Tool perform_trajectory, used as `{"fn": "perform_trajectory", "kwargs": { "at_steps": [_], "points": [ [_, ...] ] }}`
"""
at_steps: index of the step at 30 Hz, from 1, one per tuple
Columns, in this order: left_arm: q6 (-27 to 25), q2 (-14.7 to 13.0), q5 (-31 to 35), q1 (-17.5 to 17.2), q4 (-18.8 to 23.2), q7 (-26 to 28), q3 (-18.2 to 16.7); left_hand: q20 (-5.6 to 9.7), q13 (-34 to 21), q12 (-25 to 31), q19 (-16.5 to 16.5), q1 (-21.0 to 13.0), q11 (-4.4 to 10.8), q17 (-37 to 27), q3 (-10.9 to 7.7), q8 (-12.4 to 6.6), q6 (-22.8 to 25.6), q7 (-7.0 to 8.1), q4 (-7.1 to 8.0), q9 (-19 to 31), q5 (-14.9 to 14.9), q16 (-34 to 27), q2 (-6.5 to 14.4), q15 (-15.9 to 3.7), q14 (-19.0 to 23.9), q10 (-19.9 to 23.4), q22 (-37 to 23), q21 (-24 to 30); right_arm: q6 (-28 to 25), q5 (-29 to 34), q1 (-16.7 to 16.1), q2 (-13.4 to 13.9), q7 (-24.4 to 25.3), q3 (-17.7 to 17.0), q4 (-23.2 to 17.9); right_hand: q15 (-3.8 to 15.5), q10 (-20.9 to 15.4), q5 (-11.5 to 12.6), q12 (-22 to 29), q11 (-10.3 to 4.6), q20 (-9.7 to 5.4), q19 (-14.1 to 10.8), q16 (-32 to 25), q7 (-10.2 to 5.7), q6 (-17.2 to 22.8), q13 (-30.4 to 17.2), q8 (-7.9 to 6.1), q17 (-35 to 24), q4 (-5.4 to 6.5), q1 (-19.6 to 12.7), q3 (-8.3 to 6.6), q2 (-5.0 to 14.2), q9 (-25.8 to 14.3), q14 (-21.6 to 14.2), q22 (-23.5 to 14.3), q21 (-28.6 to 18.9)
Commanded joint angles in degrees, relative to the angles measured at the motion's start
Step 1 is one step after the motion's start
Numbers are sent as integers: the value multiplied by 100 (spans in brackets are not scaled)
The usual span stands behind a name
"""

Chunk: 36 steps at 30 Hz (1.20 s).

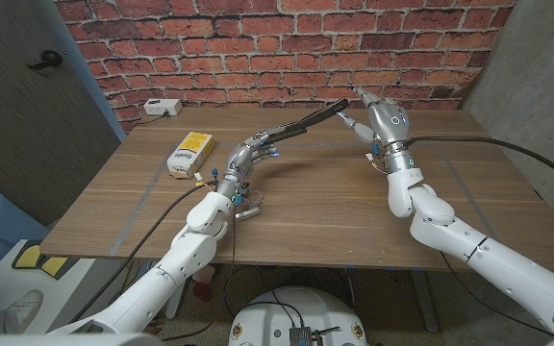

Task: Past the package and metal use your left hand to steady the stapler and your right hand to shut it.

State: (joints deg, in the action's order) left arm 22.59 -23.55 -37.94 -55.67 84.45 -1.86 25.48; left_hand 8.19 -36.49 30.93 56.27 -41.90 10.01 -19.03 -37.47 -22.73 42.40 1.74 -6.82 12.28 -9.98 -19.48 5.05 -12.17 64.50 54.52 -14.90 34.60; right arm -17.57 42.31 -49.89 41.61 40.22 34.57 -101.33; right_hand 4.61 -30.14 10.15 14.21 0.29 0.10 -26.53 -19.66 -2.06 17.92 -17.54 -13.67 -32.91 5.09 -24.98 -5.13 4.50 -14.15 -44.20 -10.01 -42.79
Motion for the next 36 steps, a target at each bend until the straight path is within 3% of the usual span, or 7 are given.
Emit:
{"fn": "perform_trajectory", "kwargs": {
  "at_steps": [1, 5, 8, 14, 28, 31, 36],
  "points": [
    [35, 48, -9, 40, -97, -54, 23, 15, -22, -2, -28, -562, 168, -13, -133, 3, 240, -67, 156, 1548, -29, 6, 553, -115, 21, 140, 0, 64, 242, -535, -24, -160, -144, -140, -17, 587, -355, 23, 95, 81, -14, -138, -131, 93, 69, 40, 36, -3, 56, 101, 8, 1, 33, -295, -19, 23],
    [38, 69, -10, 57, -133, -64, 33, 16, -12, -10, -38, -559, 164, -14, -131, 7, 241, -71, 159, 1562, -28, 10, 553, -113, 20, 144, 2, 75, 258, -639, -13, -210, -197, -152, -25, 612, -934, 38, 218, 124, -70, -262, -274, 179, 175, 112, 34, -2, 67, 208, 25, 0, 106, -675, -19, 57],
    [57, 96, -9, 83, -178, -87, 45, 18, -17, -10, -46, -555, 172, -14, -129, 11, 243, -70, 162, 1572, -29, 16, 552, -112, 15, 141, 4, 85, 279, -688, 16, -222, -274, -138, -27, 630, -1321, 46, 322, 70, -85, -300, -323, 218, 250, 142, 27, -5, 84, 281, 39, 6, 138, -815, -20, 86],
    [48, 110, 1, 118, -205, -102, 60, 18, -8, -17, -55, -551, 173, -18, -127, 26, 238, -60, 168, 1579, -29, 17, 554, -111, 19, 149, 8, 103, 334, -756, 72, -263, -327, -118, 8, 599, -1692, 56, 450, -19, -91, -317, -338, 286, 408, 130, -7, -15, 117, 388, 68, 8, 169, -873, -23, 126],
    [26, 122, 8, 130, -228, -99, 74, 21, -26, -20, -79, -549, 178, -29, -124, 59, 254, -64, 169, 1593, -31, 27, 550, -112, 17, 144, 18, 153, 618, -914, 195, -380, -296, -62, 200, 572, -2028, 85, 603, -157, 49, -370, -322, 279, 788, 68, -94, -44, 123, 445, 29, 113, 210, -872, -29, 174],
    [28, 129, -45, 121, -222, -138, 64, 21, -22, -24, -87, -547, 183, -33, -124, 65, 265, -61, 171, 1599, -31, 28, 551, -111, 19, 149, 21, 167, 641, -1007, 205, -416, -356, -67, 202, 624, -2191, 88, 689, -174, 74, -390, -397, 261, 869, 39, -94, -63, 107, 441, 4, 146, 223, -1077, -33, 191],
    [26, 117, -47, 92, -190, -124, 58, 23, -32, -26, -93, -555, 164, -37, -125, 81, 265, -64, 159, 1603, -32, 32, 545, -118, 16, 140, 26, 188, 688, -1116, 216, -501, -328, -80, 242, 626, -2322, 97, 761, -235, 117, -398, -395, 227, 982, 14, -110, -90, 30, 337, -64, 186, 233, -1068, -34, 211]
  ]
}}
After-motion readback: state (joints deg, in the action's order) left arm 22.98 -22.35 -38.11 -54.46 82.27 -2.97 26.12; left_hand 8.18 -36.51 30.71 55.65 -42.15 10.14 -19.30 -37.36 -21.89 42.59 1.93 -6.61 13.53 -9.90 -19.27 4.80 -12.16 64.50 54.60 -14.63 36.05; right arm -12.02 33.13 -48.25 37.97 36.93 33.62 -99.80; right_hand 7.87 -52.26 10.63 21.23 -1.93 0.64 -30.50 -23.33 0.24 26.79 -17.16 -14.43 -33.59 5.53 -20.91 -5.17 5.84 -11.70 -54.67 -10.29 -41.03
